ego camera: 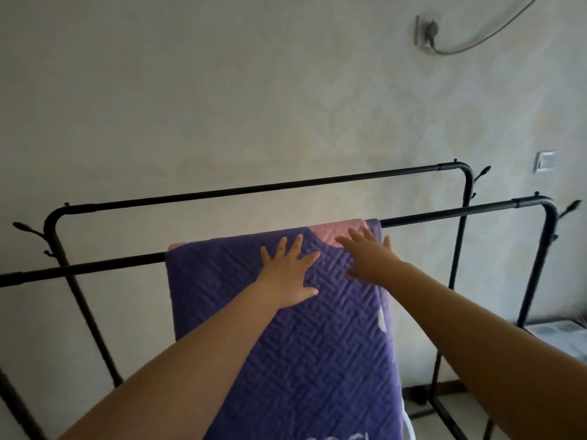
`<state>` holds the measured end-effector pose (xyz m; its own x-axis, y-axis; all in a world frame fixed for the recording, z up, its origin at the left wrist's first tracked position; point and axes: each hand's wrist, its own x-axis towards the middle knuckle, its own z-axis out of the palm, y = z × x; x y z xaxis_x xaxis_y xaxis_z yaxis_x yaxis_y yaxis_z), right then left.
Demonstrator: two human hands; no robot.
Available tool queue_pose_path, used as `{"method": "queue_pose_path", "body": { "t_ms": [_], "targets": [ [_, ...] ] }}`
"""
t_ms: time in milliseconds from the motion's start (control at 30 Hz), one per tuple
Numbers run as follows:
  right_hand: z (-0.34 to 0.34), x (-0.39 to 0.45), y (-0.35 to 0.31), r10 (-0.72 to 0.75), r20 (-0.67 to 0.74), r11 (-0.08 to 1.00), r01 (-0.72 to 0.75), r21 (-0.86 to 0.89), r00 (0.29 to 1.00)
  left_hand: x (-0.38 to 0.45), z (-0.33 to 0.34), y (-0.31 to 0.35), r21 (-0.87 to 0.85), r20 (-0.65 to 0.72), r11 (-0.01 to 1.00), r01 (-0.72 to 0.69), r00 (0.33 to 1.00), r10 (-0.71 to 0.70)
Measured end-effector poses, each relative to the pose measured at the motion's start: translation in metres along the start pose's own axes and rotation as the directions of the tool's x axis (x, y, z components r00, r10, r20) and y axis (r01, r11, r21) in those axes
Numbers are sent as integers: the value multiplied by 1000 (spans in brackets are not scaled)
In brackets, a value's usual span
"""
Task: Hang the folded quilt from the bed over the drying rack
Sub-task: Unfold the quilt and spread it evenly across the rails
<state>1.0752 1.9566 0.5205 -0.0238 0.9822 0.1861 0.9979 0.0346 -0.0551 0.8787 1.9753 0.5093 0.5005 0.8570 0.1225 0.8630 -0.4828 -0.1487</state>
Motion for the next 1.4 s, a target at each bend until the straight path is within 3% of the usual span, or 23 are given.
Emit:
{"method": "queue_pose_path", "body": {
  "t_ms": [233,367,467,533,633,767,967,1200,1333,1400],
  "targets": [
    [-12,31,90,-99,-98,994,95,-49,990,85,-5,82,39,-197,999,16,980,-8],
    [-13,53,121,-186,-166,982,180,-51,968,128,-2,119,43,-344,988,145,931,-122],
    [-11,70,126,-201,-223,978,209,12,954,154,5,137,-76,-421,967,242,871,-251],
    [-9,79,120,-166,-256,980,187,60,952,159,8,144,-154,-392,941,301,856,-338],
    [-5,98,120,-133,-305,970,187,154,943,166,4,147,-10,-383,918,396,847,-369],
    [2,108,122,-132,-312,950,210,230,941,169,4,141,9,-401,924,383,847,-348],
    [4,108,127,-182,-352,966,234,111,918,166,-2,116,98,-380,935,340,881,-281],
    [-1,103,128,-151,-312,978,187,90,938,137,-3,59,172,-304,890,423,882,-360],
    [-8,104,117,-100,-253,990,123,75,962,120,-2,20,70,-294,838,540,814,-500],
    [-12,105,106,-66,-201,998,69,5,977,114,-3,3,9,-232,860,510,838,-494]
  ]
}}
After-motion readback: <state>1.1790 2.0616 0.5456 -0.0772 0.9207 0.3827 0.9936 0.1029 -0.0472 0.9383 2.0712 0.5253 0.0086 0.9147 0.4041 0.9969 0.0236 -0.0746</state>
